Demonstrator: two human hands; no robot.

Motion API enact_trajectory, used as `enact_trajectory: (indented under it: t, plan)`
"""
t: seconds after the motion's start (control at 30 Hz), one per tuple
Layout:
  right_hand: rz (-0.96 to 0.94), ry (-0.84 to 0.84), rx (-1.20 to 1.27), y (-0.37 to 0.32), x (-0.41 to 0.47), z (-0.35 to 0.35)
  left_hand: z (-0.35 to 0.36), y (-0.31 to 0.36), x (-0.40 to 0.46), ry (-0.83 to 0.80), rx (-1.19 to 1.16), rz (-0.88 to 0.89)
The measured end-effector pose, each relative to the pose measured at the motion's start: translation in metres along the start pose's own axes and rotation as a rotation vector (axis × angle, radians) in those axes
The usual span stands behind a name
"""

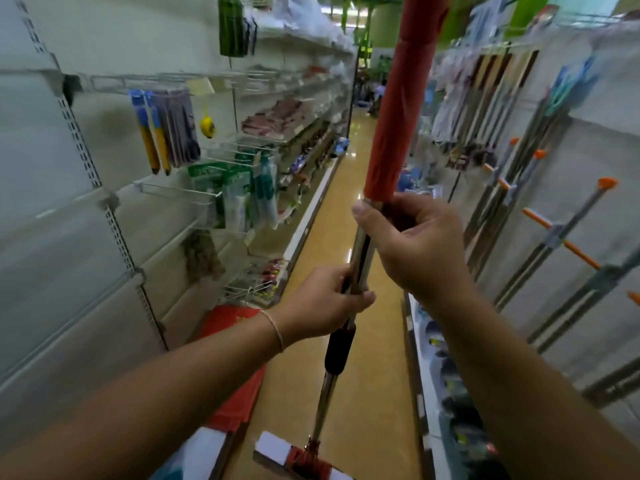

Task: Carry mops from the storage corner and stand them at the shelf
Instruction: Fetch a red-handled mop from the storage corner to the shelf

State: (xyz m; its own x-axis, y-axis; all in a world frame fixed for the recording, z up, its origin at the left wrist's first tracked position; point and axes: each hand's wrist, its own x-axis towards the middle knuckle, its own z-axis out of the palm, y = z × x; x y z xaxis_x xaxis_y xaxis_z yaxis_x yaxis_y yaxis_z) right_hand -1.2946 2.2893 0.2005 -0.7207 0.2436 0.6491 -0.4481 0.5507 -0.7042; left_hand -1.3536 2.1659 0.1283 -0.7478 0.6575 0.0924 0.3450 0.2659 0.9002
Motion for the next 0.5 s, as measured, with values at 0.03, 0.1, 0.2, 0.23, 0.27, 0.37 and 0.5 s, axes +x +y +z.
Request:
enact_trajectory:
  t: [0.03, 0.1, 0.2, 0.23, 0.27, 0.37, 0.5]
  plan:
    - [-0.012, -0.041, 0.017, 0.009, 0.011, 0.002, -0.003, -0.002, 0.01, 0.028, -0.006, -0.033]
    - [-0.042, -0.108, 0.061, 0.023, 0.031, 0.012, -0.012, -0.008, 0.025, 0.081, 0.007, -0.076]
    - [-0.088, -0.157, 0.129, 0.037, 0.059, 0.038, -0.034, -0.014, 0.04, 0.137, 0.035, -0.094]
    - [-0.104, -0.173, 0.146, 0.04, 0.068, 0.048, -0.044, -0.015, 0.044, 0.15, 0.044, -0.098]
    - [-0.119, -0.192, 0.165, 0.041, 0.076, 0.058, -0.055, -0.017, 0.046, 0.153, 0.051, -0.112]
    - [-0.175, -0.259, 0.232, 0.039, 0.1, 0.089, -0.094, -0.021, 0.048, 0.103, 0.052, -0.177]
    - [-0.218, -0.285, 0.285, 0.026, 0.122, 0.139, -0.147, -0.025, 0.035, 0.146, 0.072, -0.174]
